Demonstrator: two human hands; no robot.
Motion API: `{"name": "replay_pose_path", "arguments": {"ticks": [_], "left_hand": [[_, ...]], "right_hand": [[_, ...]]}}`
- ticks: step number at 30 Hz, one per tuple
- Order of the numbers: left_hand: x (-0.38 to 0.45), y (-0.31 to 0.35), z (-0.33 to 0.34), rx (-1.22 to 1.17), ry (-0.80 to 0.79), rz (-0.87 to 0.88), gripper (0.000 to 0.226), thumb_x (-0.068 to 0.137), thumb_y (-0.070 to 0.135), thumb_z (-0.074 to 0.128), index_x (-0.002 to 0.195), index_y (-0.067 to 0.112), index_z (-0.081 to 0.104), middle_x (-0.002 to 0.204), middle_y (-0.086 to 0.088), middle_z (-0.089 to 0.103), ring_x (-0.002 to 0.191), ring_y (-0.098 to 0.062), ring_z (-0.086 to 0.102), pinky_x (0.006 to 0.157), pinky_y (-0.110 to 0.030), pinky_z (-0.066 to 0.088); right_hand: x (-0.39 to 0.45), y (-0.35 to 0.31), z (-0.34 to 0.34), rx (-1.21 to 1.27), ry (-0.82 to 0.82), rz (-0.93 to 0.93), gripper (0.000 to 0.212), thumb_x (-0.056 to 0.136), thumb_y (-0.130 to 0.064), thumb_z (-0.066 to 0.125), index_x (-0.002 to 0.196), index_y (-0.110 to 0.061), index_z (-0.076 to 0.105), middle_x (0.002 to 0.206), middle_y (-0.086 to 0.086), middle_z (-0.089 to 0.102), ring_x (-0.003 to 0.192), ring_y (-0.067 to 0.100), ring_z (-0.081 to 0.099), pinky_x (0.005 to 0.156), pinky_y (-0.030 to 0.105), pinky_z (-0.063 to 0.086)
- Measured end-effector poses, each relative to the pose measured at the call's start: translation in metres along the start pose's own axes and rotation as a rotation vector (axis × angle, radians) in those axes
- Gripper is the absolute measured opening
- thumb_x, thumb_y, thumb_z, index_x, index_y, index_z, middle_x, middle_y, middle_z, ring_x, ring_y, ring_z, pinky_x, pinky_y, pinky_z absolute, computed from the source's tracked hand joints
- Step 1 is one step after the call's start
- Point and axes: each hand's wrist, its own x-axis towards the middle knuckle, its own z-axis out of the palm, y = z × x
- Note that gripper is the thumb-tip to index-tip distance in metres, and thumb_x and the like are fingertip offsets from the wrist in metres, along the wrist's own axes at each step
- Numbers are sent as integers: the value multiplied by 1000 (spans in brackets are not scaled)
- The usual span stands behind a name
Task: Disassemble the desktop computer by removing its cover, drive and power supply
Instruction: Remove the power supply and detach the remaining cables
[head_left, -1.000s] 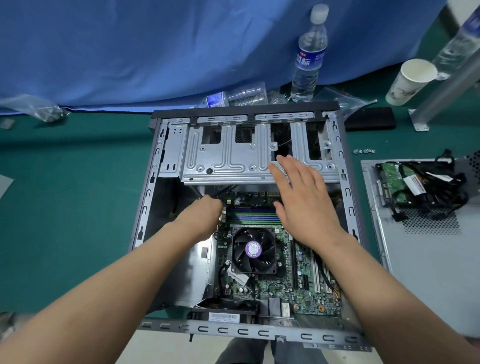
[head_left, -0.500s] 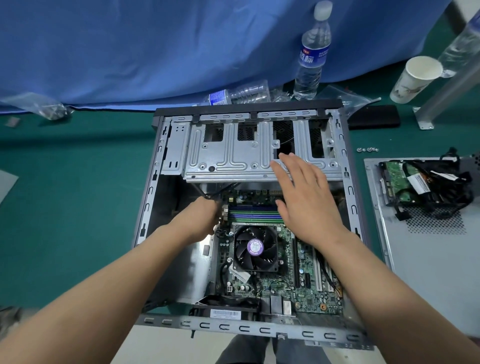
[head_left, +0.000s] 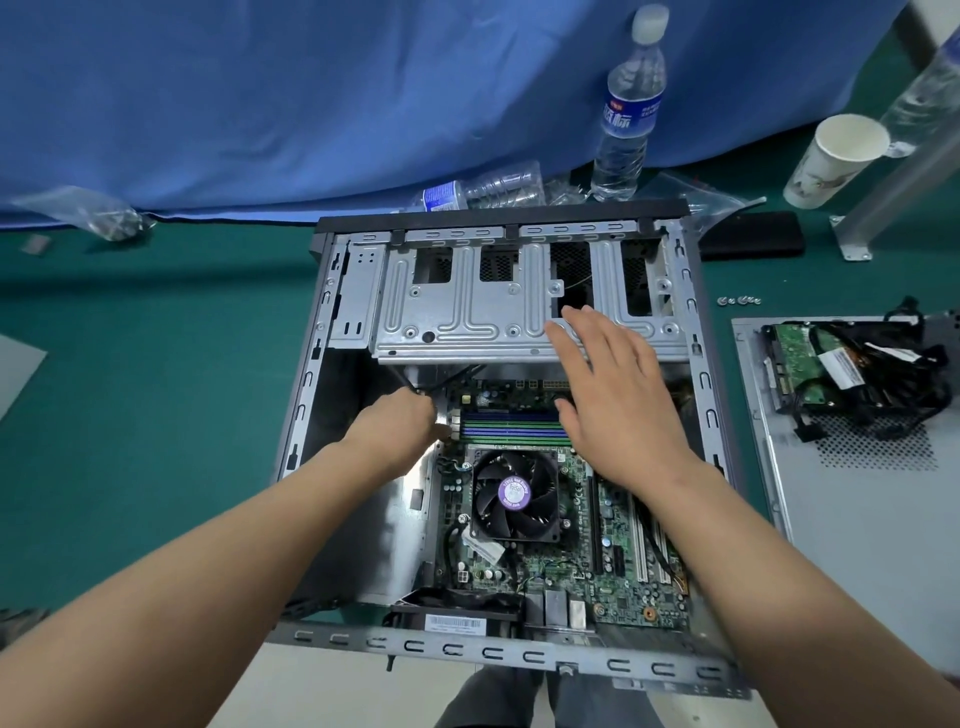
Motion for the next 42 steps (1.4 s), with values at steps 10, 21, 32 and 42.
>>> {"name": "replay_pose_path", "arguments": {"ticks": [10,21,32,42], "left_hand": [[-3,-9,4,-110,30,63,32,97,22,51,69,6,54,67,-12,63,54,-22,66,58,-33,53],[0,-12,3,-200,-27,81,8,94,14,57,95,7,59,87,-15,68,65,-21,68,66,-32,55],[-3,-11,9,-91,87,2,25,93,26,57,85,4,66,79,-11,60,79,-33,62,71,-38,52],[5,-9,12,-5,60,-76,27,93,26,56,76,5,59,78,-10,55,78,-33,60,68,-37,49]], "right_hand": [[0,0,1,14,8,2,69,86,-23,60,146,-12,29,152,11,28,142,27,23,115,41,14],[0,0,1,-4,-16,1,69,88,-24,56,148,-14,24,155,8,22,143,24,17,116,39,8],[1,0,2,-2,-6,12,69,86,-24,58,147,-14,26,153,8,25,142,24,19,116,38,9],[1,0,2,-8,-15,13,70,86,-25,58,147,-14,25,154,8,24,143,24,19,115,37,7]]}}
